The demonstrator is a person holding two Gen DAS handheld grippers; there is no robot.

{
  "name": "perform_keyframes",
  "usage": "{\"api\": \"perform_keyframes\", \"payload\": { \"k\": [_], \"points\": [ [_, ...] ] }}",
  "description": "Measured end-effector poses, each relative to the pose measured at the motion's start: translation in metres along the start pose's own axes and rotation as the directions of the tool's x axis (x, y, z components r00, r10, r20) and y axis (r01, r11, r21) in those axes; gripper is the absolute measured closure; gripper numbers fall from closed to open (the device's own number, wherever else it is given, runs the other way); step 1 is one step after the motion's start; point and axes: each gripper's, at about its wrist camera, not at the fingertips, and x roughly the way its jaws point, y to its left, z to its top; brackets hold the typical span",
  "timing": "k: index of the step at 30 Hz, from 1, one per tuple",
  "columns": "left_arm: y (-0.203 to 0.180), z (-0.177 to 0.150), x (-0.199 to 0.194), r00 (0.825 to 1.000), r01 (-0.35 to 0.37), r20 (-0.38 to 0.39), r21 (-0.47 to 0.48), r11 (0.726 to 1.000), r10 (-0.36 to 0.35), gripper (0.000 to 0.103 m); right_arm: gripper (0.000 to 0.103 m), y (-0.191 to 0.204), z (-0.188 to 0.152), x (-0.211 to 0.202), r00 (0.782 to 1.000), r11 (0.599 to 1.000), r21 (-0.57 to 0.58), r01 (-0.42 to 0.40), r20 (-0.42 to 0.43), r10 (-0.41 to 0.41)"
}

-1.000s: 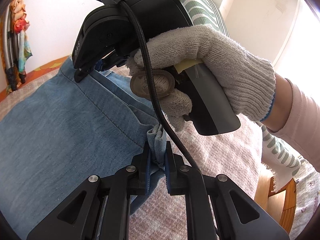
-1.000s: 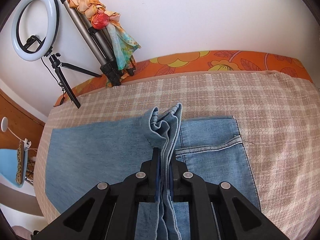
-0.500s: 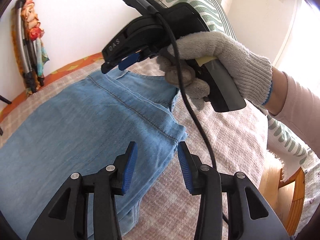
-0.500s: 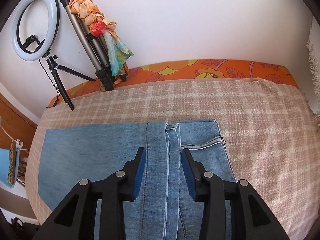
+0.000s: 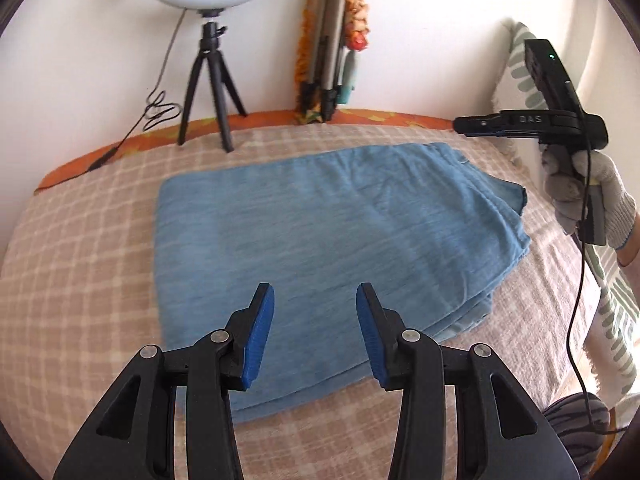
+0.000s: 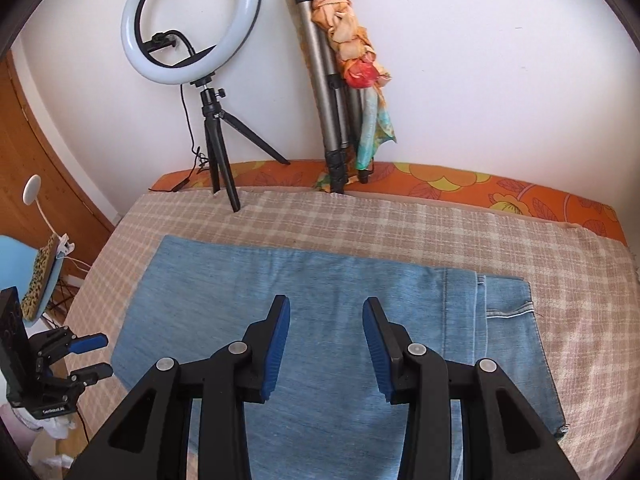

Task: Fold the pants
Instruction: 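Open both tools and release the folded jeans, then grasp the folded edge with the right tool while the left tool grasps beside it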

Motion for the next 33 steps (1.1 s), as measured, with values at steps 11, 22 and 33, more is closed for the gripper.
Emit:
{"api": "perform_keyframes", "payload": {
  "k": [11, 22, 33],
  "points": [
    [0.09, -0.066, -0.008, 1.0, -0.006, -0.016, -0.306, 0.952, 0.001, 0.062, 0.06, 0.109, 0.013, 0.03, 0.994, 0.988, -0.113, -0.108, -0.015, 0.107],
    [0.093, -0.074, 0.004, 0.997, 0.07, 0.002, -0.334, 0.94, -0.074, 0.062, 0.06, 0.203, 0.022, 0.098, 0.985, 0.966, -0.218, -0.14, -0.126, 0.115],
    [0.1, -0.082, 0.013, 0.988, 0.146, 0.018, -0.37, 0.917, -0.15, 0.062, 0.06, 0.268, 0.028, 0.187, 0.957, 0.962, -0.252, -0.107, -0.288, 0.031]
  ]
}}
